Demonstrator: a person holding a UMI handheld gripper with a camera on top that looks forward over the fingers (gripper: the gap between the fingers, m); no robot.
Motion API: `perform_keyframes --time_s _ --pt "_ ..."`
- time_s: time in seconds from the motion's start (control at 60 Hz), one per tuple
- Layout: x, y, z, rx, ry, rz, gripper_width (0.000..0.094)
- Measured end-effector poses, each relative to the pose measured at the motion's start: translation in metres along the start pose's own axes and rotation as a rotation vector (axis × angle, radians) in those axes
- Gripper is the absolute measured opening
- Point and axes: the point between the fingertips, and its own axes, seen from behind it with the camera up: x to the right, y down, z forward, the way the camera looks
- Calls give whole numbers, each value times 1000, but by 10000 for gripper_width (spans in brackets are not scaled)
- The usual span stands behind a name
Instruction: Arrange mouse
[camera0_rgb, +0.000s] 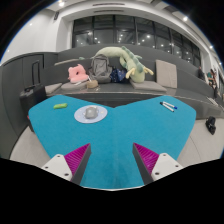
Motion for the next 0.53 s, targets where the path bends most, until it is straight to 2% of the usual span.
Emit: perform_keyframes --time_s 0.133,0.433,0.533 --pt "15 10 -12 7 43 -23 862" --pt "9 19 -25 31 9 -75 852" --pt "4 25 -25 11 2 -84 850"
